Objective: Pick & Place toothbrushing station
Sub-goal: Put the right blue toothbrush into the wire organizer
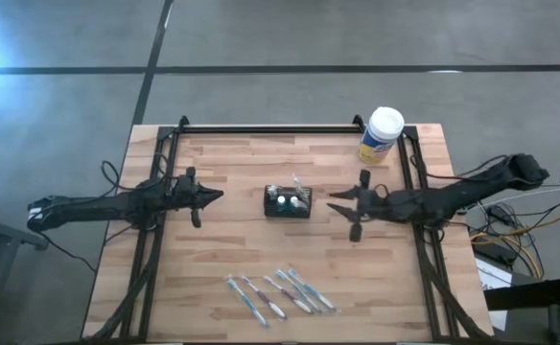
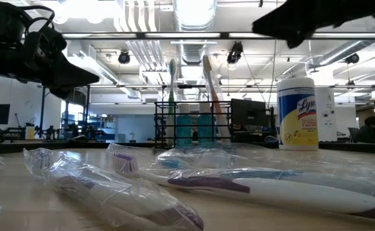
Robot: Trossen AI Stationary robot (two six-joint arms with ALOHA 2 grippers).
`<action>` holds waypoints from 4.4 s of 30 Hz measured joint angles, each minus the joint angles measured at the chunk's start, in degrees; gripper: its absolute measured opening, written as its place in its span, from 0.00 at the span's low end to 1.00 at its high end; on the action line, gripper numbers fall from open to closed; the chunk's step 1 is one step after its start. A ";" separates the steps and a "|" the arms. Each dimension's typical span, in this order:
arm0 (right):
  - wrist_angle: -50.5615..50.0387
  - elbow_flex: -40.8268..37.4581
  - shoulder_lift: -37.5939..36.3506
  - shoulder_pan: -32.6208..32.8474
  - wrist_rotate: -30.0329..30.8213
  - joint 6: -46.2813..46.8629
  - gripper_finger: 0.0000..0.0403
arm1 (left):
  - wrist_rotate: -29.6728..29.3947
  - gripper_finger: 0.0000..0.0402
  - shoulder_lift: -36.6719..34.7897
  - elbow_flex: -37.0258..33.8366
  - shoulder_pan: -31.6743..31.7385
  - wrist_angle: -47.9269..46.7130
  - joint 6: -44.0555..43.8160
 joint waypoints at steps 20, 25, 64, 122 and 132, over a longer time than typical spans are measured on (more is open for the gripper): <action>-4.86 -7.23 -6.70 12.91 5.79 10.82 0.09 | 0.02 0.01 0.01 0.00 0.01 0.16 0.17; -4.98 -7.71 -3.11 14.63 5.88 11.72 0.03 | 0.02 0.01 0.03 0.00 0.01 -1.61 -1.88; -37.19 37.49 45.22 7.72 -27.11 23.91 0.12 | 0.24 0.01 0.01 0.00 0.00 -1.99 -2.23; -44.09 46.89 59.55 11.68 -20.99 51.52 0.36 | 0.15 0.01 1.98 0.20 0.02 -6.84 -13.41; -47.81 49.01 60.49 11.69 -19.27 46.63 0.30 | 0.16 0.01 1.94 0.13 0.02 -6.84 -14.08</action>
